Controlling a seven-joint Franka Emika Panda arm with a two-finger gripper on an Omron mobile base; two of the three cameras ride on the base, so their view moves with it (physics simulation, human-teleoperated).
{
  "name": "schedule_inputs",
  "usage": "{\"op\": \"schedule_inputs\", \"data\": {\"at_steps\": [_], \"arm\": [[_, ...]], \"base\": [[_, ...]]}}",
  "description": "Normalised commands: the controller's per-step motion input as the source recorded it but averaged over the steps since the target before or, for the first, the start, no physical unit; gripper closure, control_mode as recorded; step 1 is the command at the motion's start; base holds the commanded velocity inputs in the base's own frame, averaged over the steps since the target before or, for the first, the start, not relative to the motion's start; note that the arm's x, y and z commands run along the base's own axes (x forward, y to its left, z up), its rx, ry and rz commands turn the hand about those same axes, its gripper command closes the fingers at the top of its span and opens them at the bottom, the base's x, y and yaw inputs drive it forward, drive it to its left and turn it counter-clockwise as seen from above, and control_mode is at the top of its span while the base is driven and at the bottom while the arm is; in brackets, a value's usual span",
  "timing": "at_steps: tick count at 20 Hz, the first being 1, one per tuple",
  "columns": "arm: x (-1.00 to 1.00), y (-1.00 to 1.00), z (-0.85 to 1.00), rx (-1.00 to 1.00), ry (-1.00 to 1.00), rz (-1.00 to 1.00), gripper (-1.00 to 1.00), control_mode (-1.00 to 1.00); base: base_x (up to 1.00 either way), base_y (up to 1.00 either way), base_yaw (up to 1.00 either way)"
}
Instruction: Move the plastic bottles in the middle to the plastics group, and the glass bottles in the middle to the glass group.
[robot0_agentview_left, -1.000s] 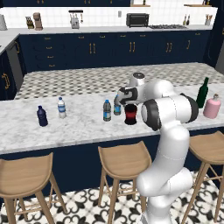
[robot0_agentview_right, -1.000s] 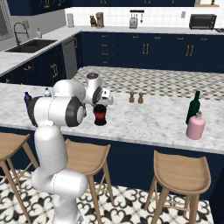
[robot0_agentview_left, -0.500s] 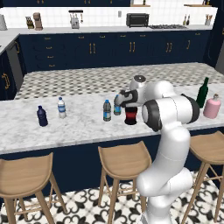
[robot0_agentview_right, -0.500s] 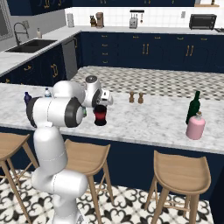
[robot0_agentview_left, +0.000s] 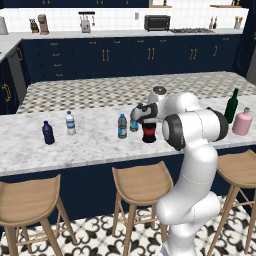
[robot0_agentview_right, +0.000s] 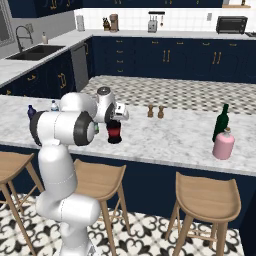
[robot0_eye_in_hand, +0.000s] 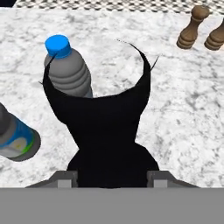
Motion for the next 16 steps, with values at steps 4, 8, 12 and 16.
{"op": "schedule_inputs", "data": {"at_steps": [4,8,12,16], "arm": [[-0.07,-0.22,0.27,0.01,-0.07,0.0,1.0,-1.0],[-0.28,-0.63,0.65,0.02,-0.14,0.0,1.0,-1.0],[-0.29,-0.88,0.6,0.0,-0.1,0.0,1.0,-1.0],[-0.27,-1.0,0.04,0.0,-0.02,-0.05,1.0,-1.0]], "base": [[0.0,0.0,0.0],[0.0,0.0,0.0],[0.0,0.0,0.0],[0.0,0.0,0.0]]}}
